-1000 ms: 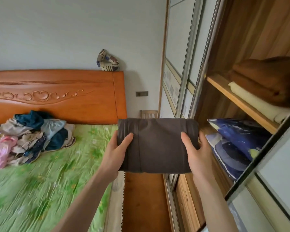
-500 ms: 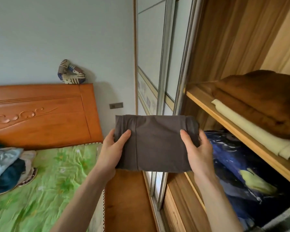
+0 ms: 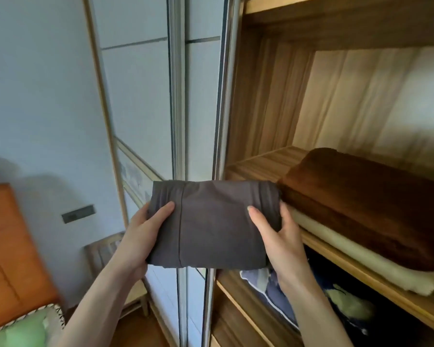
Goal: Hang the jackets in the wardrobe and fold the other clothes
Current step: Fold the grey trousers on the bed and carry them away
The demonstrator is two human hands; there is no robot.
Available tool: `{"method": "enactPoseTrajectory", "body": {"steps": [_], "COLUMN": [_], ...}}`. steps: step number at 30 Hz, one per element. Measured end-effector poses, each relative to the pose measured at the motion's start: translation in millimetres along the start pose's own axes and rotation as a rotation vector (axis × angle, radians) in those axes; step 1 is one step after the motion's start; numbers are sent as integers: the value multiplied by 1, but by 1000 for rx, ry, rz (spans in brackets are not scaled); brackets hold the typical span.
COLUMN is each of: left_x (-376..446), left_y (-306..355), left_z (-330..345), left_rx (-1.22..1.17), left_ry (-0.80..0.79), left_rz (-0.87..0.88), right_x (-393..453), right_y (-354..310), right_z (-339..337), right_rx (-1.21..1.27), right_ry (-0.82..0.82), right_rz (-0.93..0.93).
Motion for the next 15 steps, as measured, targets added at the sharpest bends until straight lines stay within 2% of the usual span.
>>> {"method": "enactPoseTrajectory", "body": {"steps": [8, 15], "left_x": [59, 61], "left_y": [44, 90], "left_z": [25, 58], "left_rx": [-44, -107], "left_ry": [-234, -383], "left_rz": [57, 151], "right_x": [14, 14], "right_y": [-43, -103], "right_z": [8, -13], "right_rx": [12, 3], "right_ry": [192, 283], "right_rz": [-95, -218]}}
Point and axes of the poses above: each hand's wrist, its own x-axis towards the middle knuckle, its own z-axis out of the palm, y = z × x, the point moved 3 cm from there along x, towards the middle knuckle, and after that the axes turned 9 degrees about x, right-handed, at the moved point
